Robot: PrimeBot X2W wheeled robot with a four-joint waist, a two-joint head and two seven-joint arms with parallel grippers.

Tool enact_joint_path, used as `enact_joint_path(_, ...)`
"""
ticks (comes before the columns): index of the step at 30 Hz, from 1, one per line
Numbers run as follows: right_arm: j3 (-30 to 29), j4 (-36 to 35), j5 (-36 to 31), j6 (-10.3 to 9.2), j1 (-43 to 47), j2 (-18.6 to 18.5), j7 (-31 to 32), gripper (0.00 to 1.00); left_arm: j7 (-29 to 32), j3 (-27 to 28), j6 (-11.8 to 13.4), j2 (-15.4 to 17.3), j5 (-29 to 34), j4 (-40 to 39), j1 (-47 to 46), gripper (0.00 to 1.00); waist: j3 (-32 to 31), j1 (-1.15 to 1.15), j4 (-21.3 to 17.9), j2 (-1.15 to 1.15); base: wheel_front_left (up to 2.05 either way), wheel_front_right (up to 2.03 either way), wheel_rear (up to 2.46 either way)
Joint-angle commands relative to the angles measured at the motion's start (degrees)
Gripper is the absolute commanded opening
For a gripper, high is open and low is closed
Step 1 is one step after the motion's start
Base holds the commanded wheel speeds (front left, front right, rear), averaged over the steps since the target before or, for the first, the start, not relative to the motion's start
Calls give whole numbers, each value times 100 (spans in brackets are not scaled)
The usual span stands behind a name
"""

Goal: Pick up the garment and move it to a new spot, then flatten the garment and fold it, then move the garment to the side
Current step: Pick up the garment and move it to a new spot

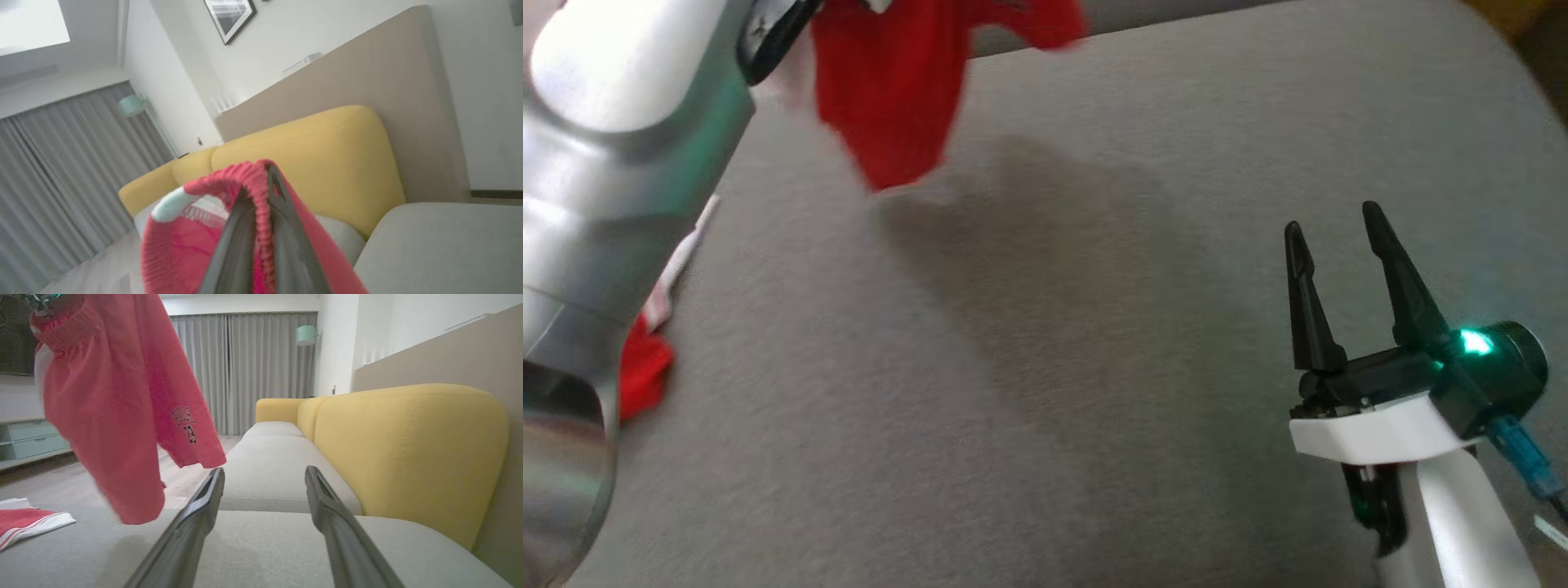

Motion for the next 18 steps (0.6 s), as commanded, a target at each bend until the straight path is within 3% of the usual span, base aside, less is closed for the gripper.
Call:
enact_joint_path(1,125,-224,63,39,-125,34,-7,100,-100,86,10,181,-55,-177,-529,0,-74,1,-495,0,0,0,0)
enact_joint_path(6,50,-291,200,39,-143,35,-7,100,-488,-420,10,18,-296,-225,-310,0,101,1,-688,0,0,0,0)
enact_joint_path(12,-35,-326,268,39,-114,35,-7,100,-1439,-1206,31,-52,-241,-319,1313,0,274,1,-695,0,0,0,0)
enact_joint_path(18,-182,-289,144,39,6,35,-7,100,-1582,-1126,588,-400,152,-645,3432,0,295,1,-422,0,0,0,0)
